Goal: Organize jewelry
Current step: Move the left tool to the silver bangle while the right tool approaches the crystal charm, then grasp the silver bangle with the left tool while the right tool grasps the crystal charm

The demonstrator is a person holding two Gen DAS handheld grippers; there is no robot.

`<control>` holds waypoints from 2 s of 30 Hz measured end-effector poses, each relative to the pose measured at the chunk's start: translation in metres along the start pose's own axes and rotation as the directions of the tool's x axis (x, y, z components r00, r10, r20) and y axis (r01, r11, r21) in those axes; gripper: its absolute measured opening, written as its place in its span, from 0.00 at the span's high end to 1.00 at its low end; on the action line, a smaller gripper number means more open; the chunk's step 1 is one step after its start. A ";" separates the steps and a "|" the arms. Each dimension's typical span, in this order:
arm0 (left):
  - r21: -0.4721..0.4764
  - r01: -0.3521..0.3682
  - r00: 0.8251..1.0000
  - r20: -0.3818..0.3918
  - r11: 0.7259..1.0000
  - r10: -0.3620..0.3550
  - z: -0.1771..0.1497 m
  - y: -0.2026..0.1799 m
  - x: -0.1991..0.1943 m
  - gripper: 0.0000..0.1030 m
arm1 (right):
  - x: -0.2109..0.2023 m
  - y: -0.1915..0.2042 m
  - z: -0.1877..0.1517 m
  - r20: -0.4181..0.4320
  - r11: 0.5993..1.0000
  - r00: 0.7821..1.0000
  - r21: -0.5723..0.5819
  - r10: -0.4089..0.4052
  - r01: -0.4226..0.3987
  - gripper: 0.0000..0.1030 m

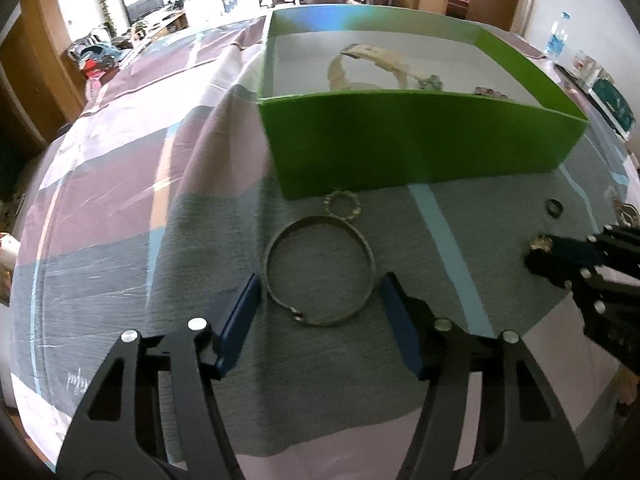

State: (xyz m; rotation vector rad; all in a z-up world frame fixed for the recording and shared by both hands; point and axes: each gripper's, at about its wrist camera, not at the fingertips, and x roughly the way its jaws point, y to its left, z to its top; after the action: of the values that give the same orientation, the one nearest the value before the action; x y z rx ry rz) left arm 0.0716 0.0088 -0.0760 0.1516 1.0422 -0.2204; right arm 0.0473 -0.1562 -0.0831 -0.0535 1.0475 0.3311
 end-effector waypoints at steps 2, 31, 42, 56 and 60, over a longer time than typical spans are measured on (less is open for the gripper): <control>0.031 0.027 1.000 0.009 0.999 -0.027 -0.002 -0.008 -0.004 0.40 | 0.000 -0.001 0.001 0.004 1.000 1.000 0.003 -0.007 0.007 0.81; -0.038 -0.006 0.999 0.049 0.999 0.008 0.006 0.015 0.005 0.43 | 0.003 0.008 -0.007 0.063 0.995 0.997 -0.078 -0.053 0.058 0.71; -0.033 0.006 0.996 0.089 0.999 -0.003 0.007 0.012 -0.016 0.43 | -0.001 0.003 -0.004 0.084 0.999 0.996 -0.035 -0.037 0.040 0.79; 0.025 -0.031 0.988 0.153 0.999 0.027 0.014 -0.019 -0.048 0.43 | -0.007 -0.005 -0.004 0.093 0.996 0.992 0.016 -0.087 0.086 0.79; 0.028 -0.056 0.985 0.166 0.998 0.051 0.016 -0.024 -0.051 0.43 | -0.004 -0.005 -0.003 0.079 0.995 0.992 0.028 -0.096 0.094 0.79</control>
State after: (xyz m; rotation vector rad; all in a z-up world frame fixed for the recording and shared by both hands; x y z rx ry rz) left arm 0.0546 -0.0121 -0.0243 0.1880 0.8687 -0.1979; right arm 0.0443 -0.1626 -0.0814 -0.0677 0.9655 0.2328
